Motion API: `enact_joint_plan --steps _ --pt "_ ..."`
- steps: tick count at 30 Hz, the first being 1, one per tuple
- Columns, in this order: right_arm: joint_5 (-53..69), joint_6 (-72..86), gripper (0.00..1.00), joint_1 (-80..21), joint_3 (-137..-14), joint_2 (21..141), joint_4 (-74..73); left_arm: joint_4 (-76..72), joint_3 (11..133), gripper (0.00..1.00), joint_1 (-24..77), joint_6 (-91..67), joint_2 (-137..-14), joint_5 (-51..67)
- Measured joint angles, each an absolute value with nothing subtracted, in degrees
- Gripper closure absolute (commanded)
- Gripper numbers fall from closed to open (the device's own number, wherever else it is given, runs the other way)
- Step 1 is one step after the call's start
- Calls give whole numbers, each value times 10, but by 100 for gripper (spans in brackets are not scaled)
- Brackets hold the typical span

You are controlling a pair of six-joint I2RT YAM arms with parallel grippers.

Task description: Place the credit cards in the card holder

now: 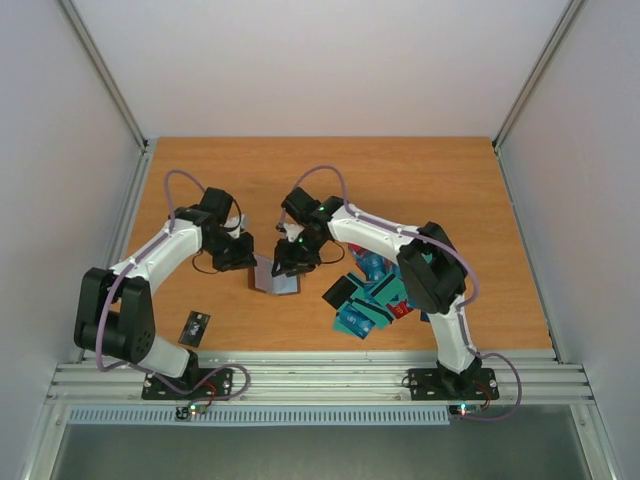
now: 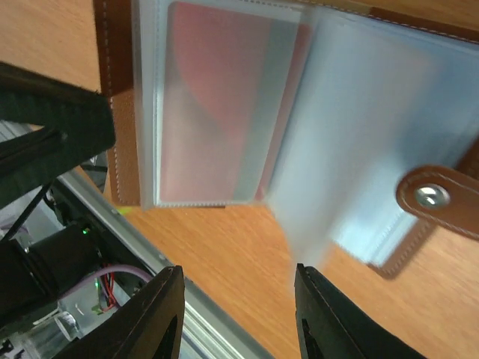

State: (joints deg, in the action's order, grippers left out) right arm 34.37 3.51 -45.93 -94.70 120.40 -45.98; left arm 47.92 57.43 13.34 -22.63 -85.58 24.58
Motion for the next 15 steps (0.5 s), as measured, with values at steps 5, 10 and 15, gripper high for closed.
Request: enact_joint_plan --steps 5,10,15 --pt "331 26 57 -444 -915 1155 -471 480 575 100 133 -222 -856 240" --pt "307 13 57 -423 -872 1094 -486 486 599 100 135 -220 -853 232" --pt "285 8 55 -394 -790 1008 -492 499 628 100 153 -213 -834 224"
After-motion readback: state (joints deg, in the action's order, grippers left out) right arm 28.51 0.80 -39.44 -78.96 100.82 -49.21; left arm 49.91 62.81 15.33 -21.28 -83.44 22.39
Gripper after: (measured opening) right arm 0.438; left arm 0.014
